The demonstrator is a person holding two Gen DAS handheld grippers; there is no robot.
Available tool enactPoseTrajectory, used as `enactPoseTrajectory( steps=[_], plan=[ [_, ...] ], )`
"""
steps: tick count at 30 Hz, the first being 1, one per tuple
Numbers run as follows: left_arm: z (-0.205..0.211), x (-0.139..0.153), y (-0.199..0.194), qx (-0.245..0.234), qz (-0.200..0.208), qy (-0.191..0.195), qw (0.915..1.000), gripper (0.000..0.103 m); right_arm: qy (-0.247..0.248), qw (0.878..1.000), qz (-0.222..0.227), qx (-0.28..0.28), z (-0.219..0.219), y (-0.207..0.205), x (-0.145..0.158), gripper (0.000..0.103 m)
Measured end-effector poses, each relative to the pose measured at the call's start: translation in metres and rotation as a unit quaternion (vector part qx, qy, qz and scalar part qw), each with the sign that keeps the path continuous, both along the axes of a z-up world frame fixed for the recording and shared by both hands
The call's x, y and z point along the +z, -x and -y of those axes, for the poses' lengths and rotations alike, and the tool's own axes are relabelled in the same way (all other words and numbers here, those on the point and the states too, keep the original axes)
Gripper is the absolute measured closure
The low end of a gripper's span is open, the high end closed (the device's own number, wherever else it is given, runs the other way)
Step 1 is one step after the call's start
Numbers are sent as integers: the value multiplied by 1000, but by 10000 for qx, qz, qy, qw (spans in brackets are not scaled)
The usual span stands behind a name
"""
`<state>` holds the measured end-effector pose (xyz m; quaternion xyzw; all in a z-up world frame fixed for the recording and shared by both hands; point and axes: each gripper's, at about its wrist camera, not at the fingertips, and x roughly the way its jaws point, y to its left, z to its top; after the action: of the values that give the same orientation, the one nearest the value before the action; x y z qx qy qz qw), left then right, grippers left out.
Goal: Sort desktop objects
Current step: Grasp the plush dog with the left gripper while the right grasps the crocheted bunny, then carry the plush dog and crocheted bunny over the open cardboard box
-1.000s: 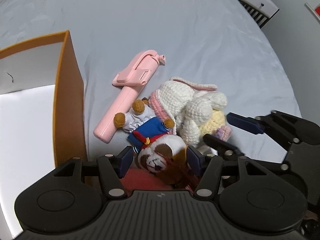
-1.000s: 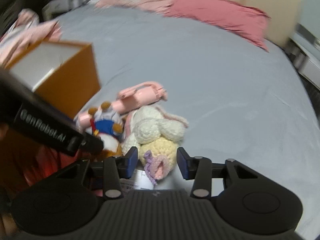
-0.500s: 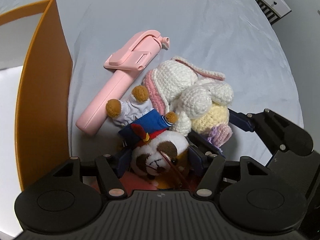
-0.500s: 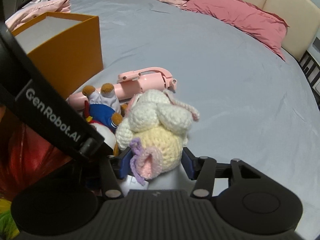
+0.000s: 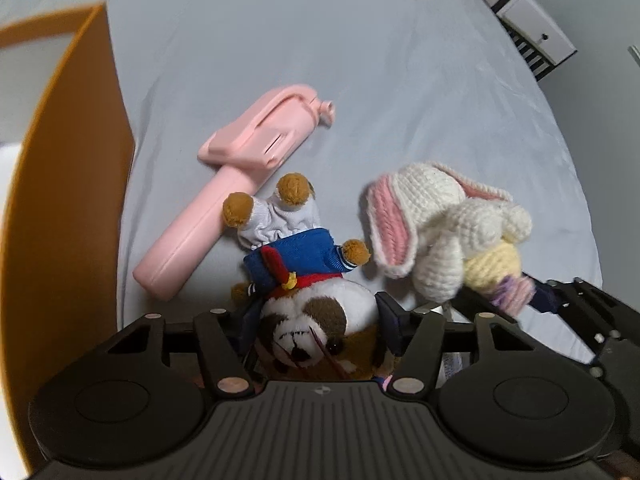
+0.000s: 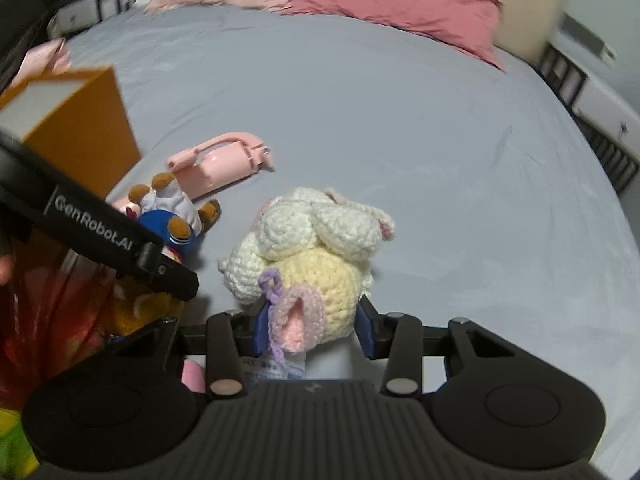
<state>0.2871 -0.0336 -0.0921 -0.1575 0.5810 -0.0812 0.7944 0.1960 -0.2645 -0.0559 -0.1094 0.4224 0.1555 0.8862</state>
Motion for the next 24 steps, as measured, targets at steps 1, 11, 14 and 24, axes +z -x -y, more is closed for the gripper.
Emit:
enactPoseTrajectory(
  steps=[1,11,14,24],
  plan=[
    [0,4,1,15,84,-10,10000,35,-5,9999,92,-45,1,2,5,60],
    [-19,88,33,44,1254,401,9913,35,-270,9953,905,-230,-3,45,67,60],
    [-17,111,41,-51,1529,395,9874,35,-307,9929,1131,-183,-8,61,83,60],
    [-54,152,105,-223,1841,36,9826,35,-918,9846,1482,91,-54,108,123,60]
  ],
)
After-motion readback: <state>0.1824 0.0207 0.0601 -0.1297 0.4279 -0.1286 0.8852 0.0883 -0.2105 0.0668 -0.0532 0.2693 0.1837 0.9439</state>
